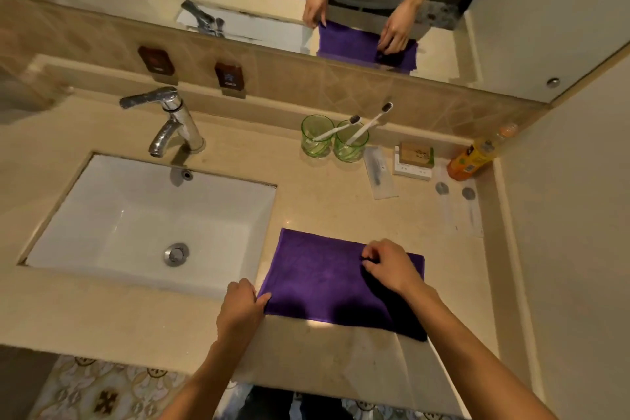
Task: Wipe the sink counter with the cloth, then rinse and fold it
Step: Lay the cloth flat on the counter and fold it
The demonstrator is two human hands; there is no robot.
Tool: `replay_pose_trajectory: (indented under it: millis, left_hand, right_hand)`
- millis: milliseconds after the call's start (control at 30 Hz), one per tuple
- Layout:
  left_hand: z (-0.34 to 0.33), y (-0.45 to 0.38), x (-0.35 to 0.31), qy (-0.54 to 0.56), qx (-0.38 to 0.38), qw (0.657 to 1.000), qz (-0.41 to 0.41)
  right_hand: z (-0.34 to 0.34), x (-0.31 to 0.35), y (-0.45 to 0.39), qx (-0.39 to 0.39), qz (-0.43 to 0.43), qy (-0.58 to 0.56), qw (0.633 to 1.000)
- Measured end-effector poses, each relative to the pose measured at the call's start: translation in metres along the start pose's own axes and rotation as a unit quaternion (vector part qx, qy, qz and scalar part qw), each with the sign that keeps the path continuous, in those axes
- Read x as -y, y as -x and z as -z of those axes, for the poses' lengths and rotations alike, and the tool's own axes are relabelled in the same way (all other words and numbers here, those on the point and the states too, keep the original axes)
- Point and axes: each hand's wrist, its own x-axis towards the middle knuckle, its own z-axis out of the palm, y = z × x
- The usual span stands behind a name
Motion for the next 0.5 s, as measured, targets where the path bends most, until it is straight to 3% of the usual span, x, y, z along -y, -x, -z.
replay_pose_trajectory:
  millis: [100,200,367,500]
  left_hand:
    - [-0.006,0.006,0.000,-0.030,-0.040,0.999,-0.017]
    - [-0.005,0.005,-0.006,-0.040,-0.029,0.999,0.006]
    - [-0.004,0.002,-0.008,-0.034,-0.012,0.999,0.008]
    - [-0.008,-0.001,-0.006,-0.026,-0.002,1.000,-0.003]
  right_hand:
    - [-0.007,0.052,-0.043,0.027,0.087,0.013,0.996]
    - [-0.019,0.098,-0.078,0.062,0.137,0.036,0.988]
    - [-0.041,0.136,-0.112,0.139,0.156,0.155,0.965]
    - [-0.053,0.147,-0.121,0.155,0.177,0.251,0.939]
